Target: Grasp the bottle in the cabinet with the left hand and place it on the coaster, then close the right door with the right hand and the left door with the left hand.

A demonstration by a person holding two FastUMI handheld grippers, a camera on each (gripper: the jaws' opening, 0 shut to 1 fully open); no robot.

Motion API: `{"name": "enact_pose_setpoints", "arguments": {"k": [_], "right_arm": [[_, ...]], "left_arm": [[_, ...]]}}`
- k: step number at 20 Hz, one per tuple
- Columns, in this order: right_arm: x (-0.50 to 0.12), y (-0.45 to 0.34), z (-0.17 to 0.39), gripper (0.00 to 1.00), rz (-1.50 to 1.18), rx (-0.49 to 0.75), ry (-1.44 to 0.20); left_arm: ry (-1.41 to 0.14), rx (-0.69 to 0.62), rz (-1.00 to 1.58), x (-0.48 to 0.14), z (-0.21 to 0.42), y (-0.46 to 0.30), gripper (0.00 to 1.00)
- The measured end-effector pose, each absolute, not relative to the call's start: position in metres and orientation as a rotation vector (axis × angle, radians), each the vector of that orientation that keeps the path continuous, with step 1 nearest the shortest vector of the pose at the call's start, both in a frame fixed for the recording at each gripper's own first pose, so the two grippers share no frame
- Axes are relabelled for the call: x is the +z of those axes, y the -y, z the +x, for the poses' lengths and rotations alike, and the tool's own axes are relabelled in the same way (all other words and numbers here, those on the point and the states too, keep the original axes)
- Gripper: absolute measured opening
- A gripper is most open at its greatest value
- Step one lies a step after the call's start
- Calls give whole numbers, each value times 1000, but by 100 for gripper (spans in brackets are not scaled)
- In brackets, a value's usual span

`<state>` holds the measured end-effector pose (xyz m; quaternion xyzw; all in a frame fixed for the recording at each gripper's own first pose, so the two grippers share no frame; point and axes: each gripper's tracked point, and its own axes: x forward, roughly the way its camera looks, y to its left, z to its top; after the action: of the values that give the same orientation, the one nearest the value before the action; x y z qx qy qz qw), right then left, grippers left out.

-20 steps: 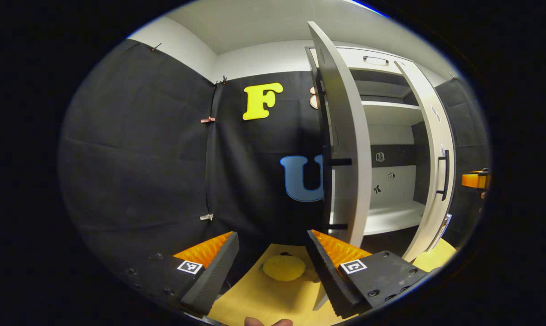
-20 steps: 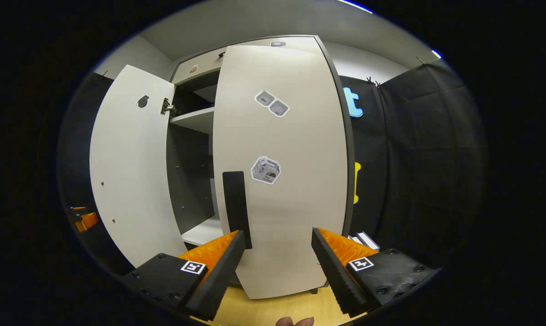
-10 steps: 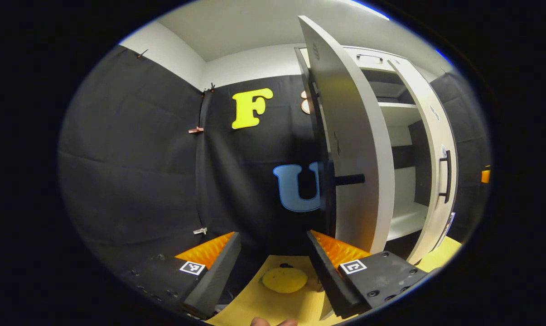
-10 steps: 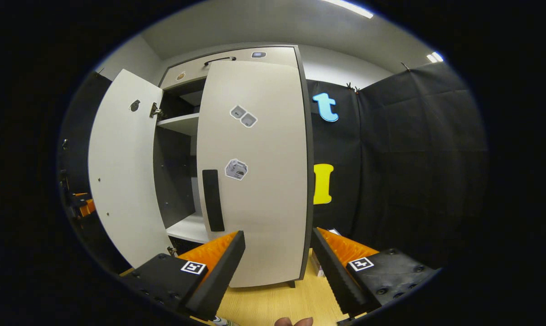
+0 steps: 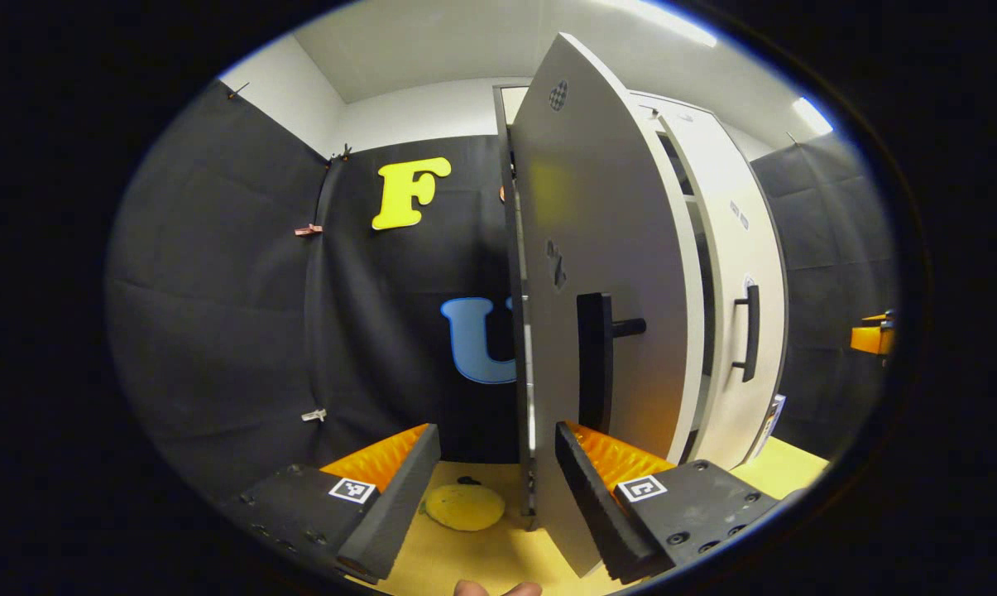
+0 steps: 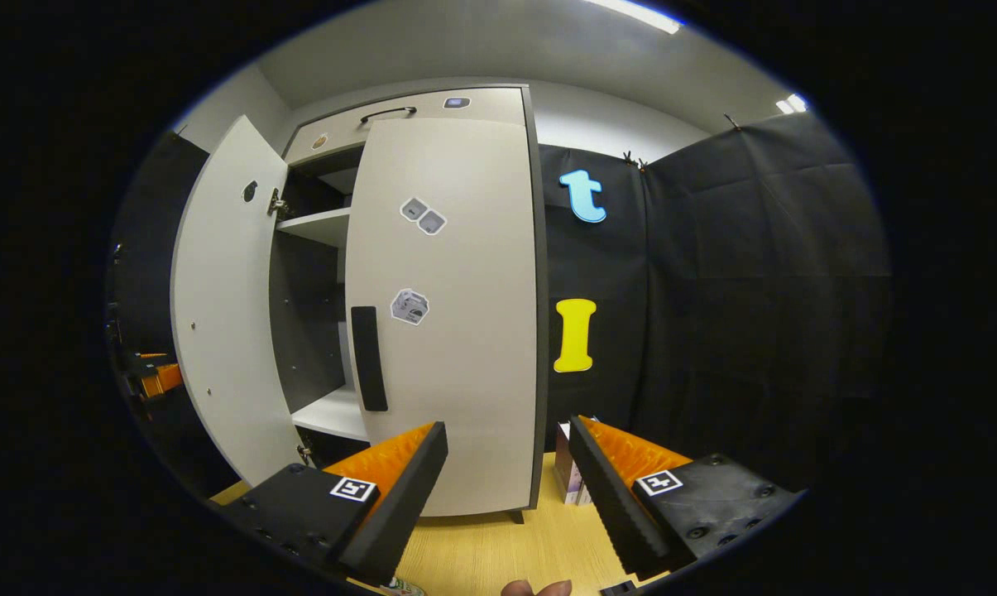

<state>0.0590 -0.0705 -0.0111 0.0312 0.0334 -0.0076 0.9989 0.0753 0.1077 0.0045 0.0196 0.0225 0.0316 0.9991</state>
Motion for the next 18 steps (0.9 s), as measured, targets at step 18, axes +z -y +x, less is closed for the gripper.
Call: {"name": "enact_pose_setpoints", "arguments": {"k": [18], "right_arm": [[0, 115, 58, 98, 79, -48, -46]], "left_arm": [[-75, -128, 3, -4, 138, 18, 92]]}}
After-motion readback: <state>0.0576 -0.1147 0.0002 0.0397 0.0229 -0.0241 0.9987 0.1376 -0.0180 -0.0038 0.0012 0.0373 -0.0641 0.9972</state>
